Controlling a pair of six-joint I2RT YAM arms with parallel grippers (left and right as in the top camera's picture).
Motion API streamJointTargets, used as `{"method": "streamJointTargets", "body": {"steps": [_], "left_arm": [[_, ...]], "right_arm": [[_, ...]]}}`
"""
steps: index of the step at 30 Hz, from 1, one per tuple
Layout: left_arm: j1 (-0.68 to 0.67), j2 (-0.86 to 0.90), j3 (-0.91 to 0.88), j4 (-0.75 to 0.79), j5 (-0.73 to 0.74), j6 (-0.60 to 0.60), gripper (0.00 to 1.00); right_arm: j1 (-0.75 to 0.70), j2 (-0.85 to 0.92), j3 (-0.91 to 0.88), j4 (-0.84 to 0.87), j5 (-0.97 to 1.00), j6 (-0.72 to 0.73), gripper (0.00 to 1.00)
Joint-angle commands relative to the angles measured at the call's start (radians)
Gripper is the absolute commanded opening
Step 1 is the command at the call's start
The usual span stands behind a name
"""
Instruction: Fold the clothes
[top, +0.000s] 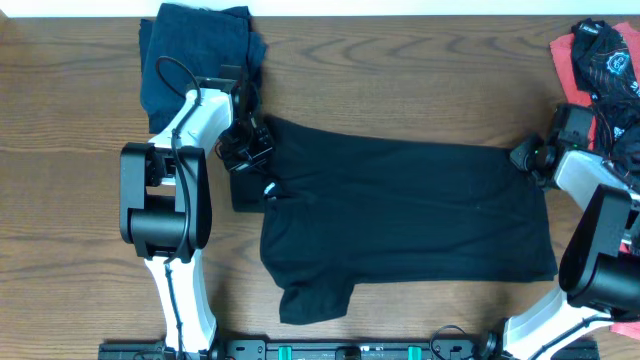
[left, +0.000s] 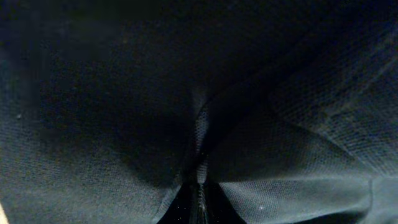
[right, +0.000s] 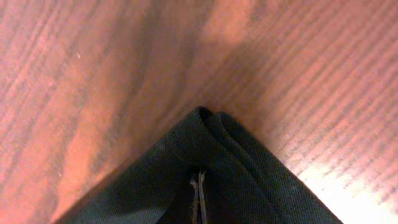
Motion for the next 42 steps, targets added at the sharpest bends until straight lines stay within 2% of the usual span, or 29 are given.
{"method": "streamJointTargets", "body": {"steps": [1,5,12,18,22,24,28,30,36,38,40,42], "left_arm": [[0.001,0.066,-0.037,0.062,-0.055,-0.06,0.06],[-0.006,0.066,-0.037,0.108,-0.042,-0.099,0.06],[-0.024,0.066,-0.037,0.194,-0.033,-0.077,0.06],[0.0,0.021,-0.035,0.156,-0.056,-0.058,0.06],[0.009,-0.055,-0.035,0.095,-0.197,-0.056,0.06],[0.009,-0.09,-0.035,0.067,-0.248,-0.033,0.06],[0.009,-0.119,-0.035,0.028,-0.247,0.034,0.06],[0.009,-0.12,-0.035,0.005,-0.247,0.043,0.11],[0.01,-0.119,-0.036,-0.037,-0.251,0.064,0.13],[0.01,-0.119,-0.036,-0.04,-0.272,0.064,0.17],[0.01,-0.119,-0.036,-0.048,-0.286,0.074,0.27],[0.01,-0.119,-0.036,-0.058,-0.303,0.082,0.45]], "right_arm": [[-0.005,0.064,0.051,-0.064,-0.004,-0.035,0.01],[-0.003,0.064,0.164,-0.137,-0.004,-0.055,0.01],[-0.003,0.064,0.252,-0.174,-0.02,-0.098,0.02],[-0.01,0.06,0.436,-0.468,-0.023,-0.138,0.01],[-0.009,0.052,0.511,-0.652,-0.072,-0.136,0.01],[-0.01,0.052,0.507,-0.727,-0.057,-0.136,0.02],[-0.011,0.053,0.436,-0.765,-0.014,-0.1,0.02],[-0.012,0.053,0.383,-0.739,-0.019,-0.095,0.02],[-0.009,0.053,0.241,-0.616,-0.058,-0.126,0.01],[-0.007,0.053,0.203,-0.57,-0.068,-0.133,0.01],[-0.004,0.053,0.173,-0.531,-0.068,-0.133,0.01],[-0.003,0.053,0.152,-0.499,-0.068,-0.132,0.01]]}}
